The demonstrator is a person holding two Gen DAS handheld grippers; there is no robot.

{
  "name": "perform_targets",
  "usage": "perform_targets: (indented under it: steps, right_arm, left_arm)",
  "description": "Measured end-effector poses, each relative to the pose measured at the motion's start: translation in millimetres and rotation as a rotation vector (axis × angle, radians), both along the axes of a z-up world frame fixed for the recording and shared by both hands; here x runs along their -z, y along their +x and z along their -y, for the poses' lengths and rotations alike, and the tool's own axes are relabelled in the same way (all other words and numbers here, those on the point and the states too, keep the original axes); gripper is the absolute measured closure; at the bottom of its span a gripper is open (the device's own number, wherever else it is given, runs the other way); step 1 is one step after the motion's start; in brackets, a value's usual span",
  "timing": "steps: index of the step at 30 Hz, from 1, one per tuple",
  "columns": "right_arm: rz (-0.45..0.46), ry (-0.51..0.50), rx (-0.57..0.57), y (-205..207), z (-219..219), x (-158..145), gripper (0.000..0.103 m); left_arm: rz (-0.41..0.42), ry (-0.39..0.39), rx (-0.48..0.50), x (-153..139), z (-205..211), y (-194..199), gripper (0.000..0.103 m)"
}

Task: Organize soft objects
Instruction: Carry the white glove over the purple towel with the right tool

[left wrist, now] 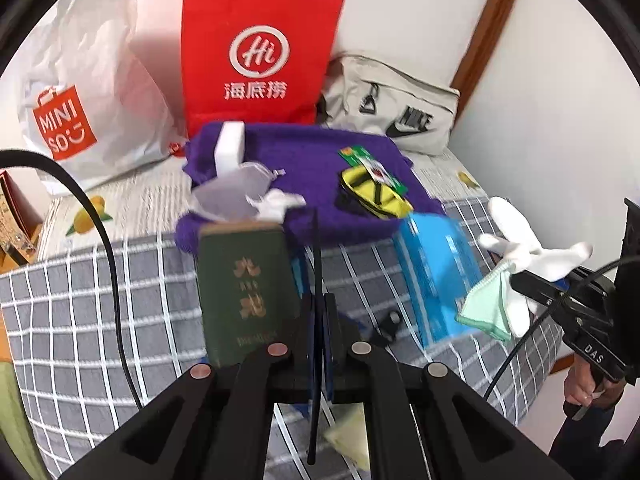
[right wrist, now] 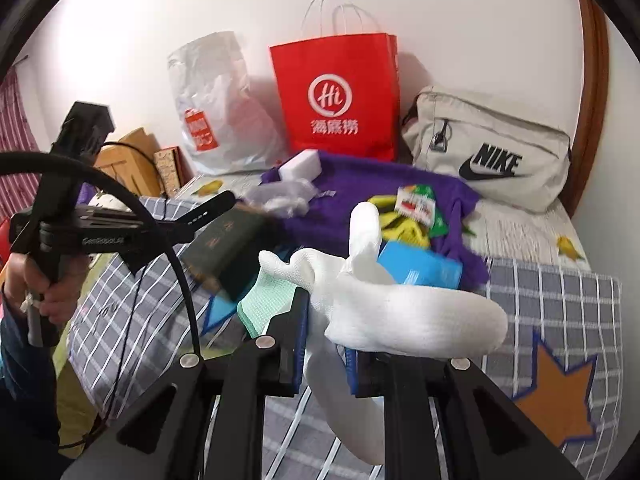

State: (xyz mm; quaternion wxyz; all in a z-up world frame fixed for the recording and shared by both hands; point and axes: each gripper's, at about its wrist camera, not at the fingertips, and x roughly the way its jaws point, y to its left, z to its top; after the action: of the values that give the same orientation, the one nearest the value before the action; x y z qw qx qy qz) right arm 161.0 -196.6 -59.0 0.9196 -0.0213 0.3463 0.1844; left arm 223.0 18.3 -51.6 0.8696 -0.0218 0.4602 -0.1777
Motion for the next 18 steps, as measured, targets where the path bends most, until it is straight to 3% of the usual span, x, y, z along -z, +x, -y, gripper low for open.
perform_targets:
  steps: [9, 18]
  right_arm:
    - [0.005, -0.015, -0.003, 86, -7, -11, 0.087]
    - [-0.029, -0.046, 0.023, 181, -14, 2, 0.087]
  left_arm:
    - [0.003, -0.022, -0.024, -1, 1, 60, 0.099]
    - [-0.036, -0.037, -0.037, 14, 3, 130, 0.099]
